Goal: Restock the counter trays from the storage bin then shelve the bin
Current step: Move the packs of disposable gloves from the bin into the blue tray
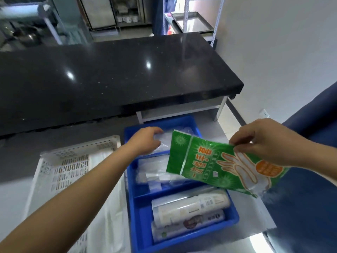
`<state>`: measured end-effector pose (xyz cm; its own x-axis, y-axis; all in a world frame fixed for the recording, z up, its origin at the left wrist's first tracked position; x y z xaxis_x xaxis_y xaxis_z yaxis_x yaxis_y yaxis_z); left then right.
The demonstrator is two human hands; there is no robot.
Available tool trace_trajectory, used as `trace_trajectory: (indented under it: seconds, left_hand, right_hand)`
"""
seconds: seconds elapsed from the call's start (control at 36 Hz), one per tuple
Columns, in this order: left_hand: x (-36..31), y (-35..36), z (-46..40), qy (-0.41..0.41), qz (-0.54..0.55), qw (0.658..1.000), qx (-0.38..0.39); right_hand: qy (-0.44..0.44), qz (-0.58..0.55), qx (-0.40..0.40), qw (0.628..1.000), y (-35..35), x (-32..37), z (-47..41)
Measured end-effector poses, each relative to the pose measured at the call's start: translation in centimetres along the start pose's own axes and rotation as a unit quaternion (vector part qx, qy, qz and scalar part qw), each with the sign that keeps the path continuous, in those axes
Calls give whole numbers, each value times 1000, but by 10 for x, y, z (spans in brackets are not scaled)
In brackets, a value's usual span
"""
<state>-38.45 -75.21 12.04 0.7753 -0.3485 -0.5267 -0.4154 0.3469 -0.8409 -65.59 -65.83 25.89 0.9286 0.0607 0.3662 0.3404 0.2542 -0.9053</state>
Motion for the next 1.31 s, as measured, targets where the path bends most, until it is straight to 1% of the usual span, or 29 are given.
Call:
trace_trajectory:
  seconds: [0.11, 0.33, 0.44, 0.53, 0.64, 0.72, 0.81, 0.92, 1.03, 1.17, 1.31]
  left_hand:
    - [5, 24, -24, -12, -73, 996, 56]
    - [19, 52, -38, -61, -75, 990, 107]
    - [20, 55, -45, -60, -91, 990, 86]
    - [20, 56, -50, -64, -79, 992, 78]
    - [18, 55, -53, -52, -53, 995, 60]
    - [17, 53, -53, -42, -30, 997, 65]
    - [12, 41, -48, -22, -50, 997, 61]
    - [-1, 18, -30, 8, -131, 991, 28]
    - [-11, -7, 4, 21, -184, 982, -29]
    - [-24, -21, 51, 72, -207, 971, -92]
    - [-37, -8, 79, 127, -231, 959, -101]
  right_hand:
    - [30, -18, -19, 999, -1, -16, 15]
    - [94, -67, -29, 993, -4, -51, 49]
    - [106, -74, -39, 991, -7, -56, 61]
    - [117, -83, -42, 989, -9, -57, 65]
    - [120, -84, -41, 988, -11, -58, 65]
    - [127, -90, -51, 987, -15, -59, 63]
    - [128, -96, -65, 985, -24, -58, 56]
    - [99, -103, -100, 985, -39, -46, 42]
    - [70, -62, -137, 986, -54, -32, 21]
    - [28, 10, -191, 981, -64, -15, -12]
    - [-27, 53, -215, 975, -63, 10, -47]
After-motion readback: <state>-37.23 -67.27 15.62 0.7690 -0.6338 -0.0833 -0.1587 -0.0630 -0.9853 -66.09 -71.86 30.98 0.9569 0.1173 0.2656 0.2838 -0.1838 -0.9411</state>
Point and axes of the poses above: each hand's wrist, its own z-axis away from the middle knuckle, its own y-axis out of the palm, x = y × z, the point moved 6 cm from there along -z, towards the middle knuckle, and after that the axes turned 14 degrees about y, right-handed, at the moved point
